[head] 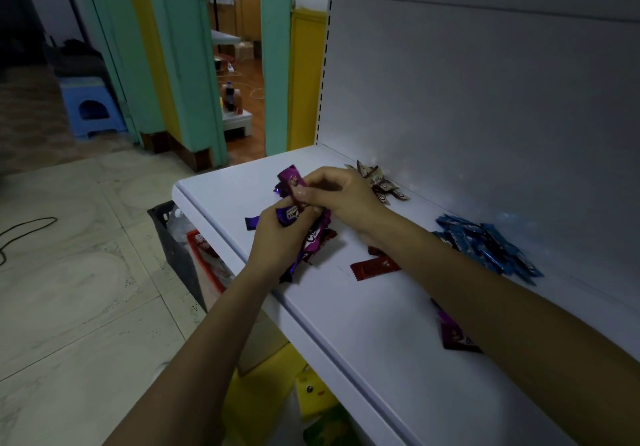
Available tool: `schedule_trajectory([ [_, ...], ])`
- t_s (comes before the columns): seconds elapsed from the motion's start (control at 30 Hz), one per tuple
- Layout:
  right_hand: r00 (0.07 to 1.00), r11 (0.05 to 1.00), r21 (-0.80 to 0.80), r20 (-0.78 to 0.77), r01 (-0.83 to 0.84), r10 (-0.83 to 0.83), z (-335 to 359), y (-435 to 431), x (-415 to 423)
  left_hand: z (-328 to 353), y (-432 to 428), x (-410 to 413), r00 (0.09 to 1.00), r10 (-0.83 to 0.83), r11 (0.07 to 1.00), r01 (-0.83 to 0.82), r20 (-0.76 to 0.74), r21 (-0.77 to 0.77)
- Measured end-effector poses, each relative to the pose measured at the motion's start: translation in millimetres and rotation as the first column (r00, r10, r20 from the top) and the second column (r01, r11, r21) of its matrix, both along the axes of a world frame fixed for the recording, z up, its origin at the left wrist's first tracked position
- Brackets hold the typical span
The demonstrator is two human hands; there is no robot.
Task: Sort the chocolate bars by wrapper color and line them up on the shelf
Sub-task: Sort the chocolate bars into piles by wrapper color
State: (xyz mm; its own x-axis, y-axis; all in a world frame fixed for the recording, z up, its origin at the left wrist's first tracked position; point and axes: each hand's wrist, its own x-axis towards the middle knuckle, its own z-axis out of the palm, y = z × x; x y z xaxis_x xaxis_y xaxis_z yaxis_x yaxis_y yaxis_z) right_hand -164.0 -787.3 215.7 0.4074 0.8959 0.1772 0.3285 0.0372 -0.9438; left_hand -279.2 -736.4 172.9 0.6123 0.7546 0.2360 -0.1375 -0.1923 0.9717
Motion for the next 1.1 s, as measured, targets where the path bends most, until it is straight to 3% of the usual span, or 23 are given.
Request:
schedule_trajectory([
  [0.07, 0.994, 0.997, -0.013, -0.067, 0.080, -0.081, 4, -10, 4, 0, -4, 1, 1.000, -0.023, 0.999, 0.023, 0.001, 0.047],
  [0.27, 0.949, 0.950, 0.023, -0.042, 0.313, -0.312, 16, -79, 18, 2, -43, 8, 0.998, -0.047, 0.990, 0.051, -0.037, 0.132],
  [0.37, 0.922, 0.922, 0.012, 0.016, 0.388, -0.388, 13, -133, 22, 2, -70, 10, 0.998, -0.064, 0.993, 0.065, -0.012, 0.100],
  [0.57, 0.929, 0.926, -0.074, 0.072, 0.369, -0.364, -11, -230, 11, 7, -121, 14, 0.994, -0.097, 0.995, 0.097, 0.048, -0.003],
  [0.7, 0.869, 0.893, -0.195, 0.383, 0.406, -0.312, -35, -255, 9, 2, -147, 17, 0.996, -0.075, 0.995, 0.078, 0.052, -0.055],
  [0.8, 0.785, 0.877, -0.117, 0.511, 0.466, -0.349, -42, -257, 2, -2, -161, 15, 0.997, -0.053, 0.998, 0.055, 0.050, -0.037],
  [0.93, 0.832, 0.896, 0.013, 0.366, 0.443, -0.417, -31, -251, -15, -4, -165, 13, 0.995, -0.084, 0.996, 0.082, 0.049, 0.044],
  [1.1, 0.880, 0.892, -0.153, 0.301, 0.426, -0.368, -30, -240, -29, -9, -165, 8, 0.987, -0.156, 0.975, 0.148, 0.037, 0.168],
])
